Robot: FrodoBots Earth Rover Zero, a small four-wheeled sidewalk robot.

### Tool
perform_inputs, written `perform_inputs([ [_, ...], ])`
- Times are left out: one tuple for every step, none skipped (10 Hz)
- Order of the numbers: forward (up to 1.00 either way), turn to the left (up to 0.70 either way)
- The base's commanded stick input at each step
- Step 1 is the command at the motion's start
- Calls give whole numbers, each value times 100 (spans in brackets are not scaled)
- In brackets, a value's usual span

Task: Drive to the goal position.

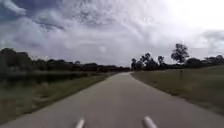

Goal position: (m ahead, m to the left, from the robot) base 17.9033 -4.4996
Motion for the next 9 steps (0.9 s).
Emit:
perform_inputs([
  [69, 3],
  [69, 3],
  [69, 3],
  [69, 3],
  [69, 3],
  [69, 3],
  [69, 3],
  [69, 3],
  [69, 3],
])
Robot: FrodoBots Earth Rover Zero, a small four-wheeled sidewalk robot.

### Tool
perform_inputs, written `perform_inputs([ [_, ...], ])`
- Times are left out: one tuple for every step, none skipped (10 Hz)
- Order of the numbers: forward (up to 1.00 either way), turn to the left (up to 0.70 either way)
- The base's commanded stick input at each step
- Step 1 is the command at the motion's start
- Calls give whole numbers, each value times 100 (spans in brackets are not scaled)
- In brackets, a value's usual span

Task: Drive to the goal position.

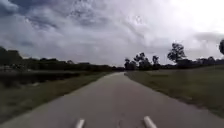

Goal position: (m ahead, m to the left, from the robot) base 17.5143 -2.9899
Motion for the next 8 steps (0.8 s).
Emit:
perform_inputs([
  [69, 3],
  [69, 3],
  [69, 3],
  [69, 3],
  [69, 3],
  [69, 3],
  [69, 3],
  [69, 6],
])
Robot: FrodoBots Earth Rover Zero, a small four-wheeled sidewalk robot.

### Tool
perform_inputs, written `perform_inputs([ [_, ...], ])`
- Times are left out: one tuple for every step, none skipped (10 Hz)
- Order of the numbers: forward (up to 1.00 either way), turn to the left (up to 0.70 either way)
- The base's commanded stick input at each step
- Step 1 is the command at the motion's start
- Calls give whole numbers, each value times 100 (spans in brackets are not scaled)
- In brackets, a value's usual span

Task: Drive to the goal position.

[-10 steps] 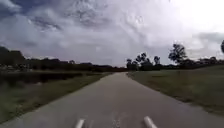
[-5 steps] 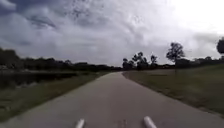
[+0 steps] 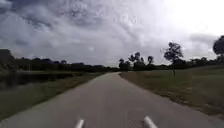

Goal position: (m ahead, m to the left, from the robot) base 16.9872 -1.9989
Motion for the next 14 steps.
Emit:
perform_inputs([
  [69, 15],
  [69, 23],
  [69, 32],
  [69, 34],
  [69, 34],
  [69, 34],
  [69, 34],
  [69, 16],
  [69, 3],
  [69, 3],
  [69, 4],
  [69, 4],
  [69, 28],
  [69, 8],
])
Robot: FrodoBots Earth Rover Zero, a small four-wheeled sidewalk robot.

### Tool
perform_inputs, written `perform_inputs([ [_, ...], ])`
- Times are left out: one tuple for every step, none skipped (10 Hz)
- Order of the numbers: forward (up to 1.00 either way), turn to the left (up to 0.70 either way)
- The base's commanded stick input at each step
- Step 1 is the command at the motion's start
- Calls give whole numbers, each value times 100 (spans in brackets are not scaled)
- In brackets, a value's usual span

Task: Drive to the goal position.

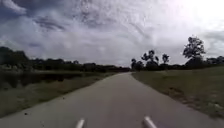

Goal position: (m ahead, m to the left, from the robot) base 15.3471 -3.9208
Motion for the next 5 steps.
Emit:
perform_inputs([
  [69, 3],
  [69, 3],
  [69, 3],
  [69, 3],
  [69, 3],
])
